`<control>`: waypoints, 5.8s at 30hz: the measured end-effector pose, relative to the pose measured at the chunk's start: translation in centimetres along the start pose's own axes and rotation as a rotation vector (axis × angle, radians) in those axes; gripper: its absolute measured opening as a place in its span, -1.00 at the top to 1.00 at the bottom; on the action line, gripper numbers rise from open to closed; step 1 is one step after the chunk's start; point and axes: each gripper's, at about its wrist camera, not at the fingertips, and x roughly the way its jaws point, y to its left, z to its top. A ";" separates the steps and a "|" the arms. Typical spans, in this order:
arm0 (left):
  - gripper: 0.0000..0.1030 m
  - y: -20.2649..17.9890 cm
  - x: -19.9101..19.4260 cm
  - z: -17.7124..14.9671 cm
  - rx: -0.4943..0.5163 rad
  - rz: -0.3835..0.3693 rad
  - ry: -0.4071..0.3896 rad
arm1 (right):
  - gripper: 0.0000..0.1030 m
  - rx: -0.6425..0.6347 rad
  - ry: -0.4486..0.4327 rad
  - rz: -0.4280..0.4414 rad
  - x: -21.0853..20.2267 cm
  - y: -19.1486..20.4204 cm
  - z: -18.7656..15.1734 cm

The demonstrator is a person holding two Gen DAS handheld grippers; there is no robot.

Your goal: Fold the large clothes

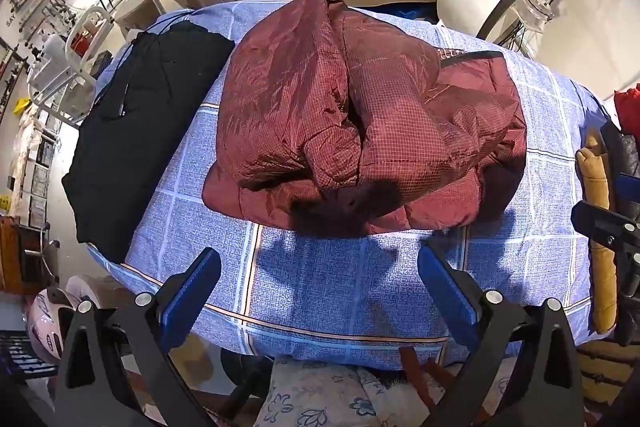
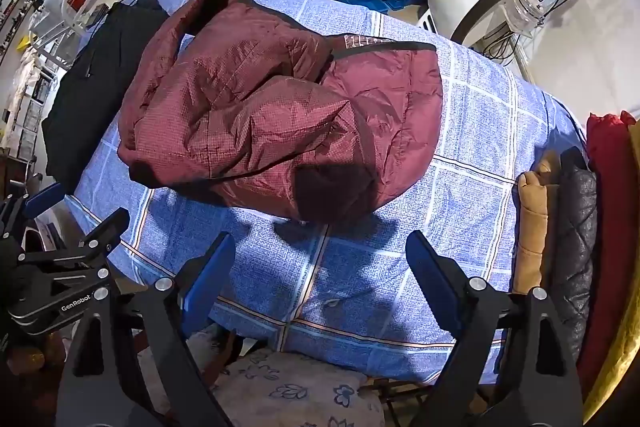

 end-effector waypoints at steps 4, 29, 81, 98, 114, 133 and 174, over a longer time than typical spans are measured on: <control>-0.88 2.1 1.4 -0.2 -0.065 -0.026 0.030 | -0.67 0.001 -0.006 0.052 1.1 0.1 0.0; -0.87 12.2 4.6 -7.5 -0.480 -0.065 0.049 | -0.44 -0.506 -0.010 0.120 11.9 18.7 17.1; -0.88 7.8 -1.6 -8.1 -0.501 0.114 -0.134 | -0.53 -0.618 -0.059 0.195 1.3 11.7 1.2; -0.88 9.5 -1.3 -10.1 -0.518 0.119 -0.115 | -0.54 -0.609 -0.090 0.252 -0.3 12.9 -0.1; -0.88 17.3 0.4 -9.4 -0.434 0.076 -0.105 | -0.55 -0.533 -0.033 0.101 1.7 22.6 0.9; -0.84 16.7 8.8 -11.5 -0.594 -0.361 -0.019 | -0.58 -0.685 0.191 0.157 17.2 17.1 17.6; -0.88 23.0 23.3 -1.3 -0.252 -0.072 -0.373 | -0.77 0.029 -0.131 0.044 3.2 13.7 4.2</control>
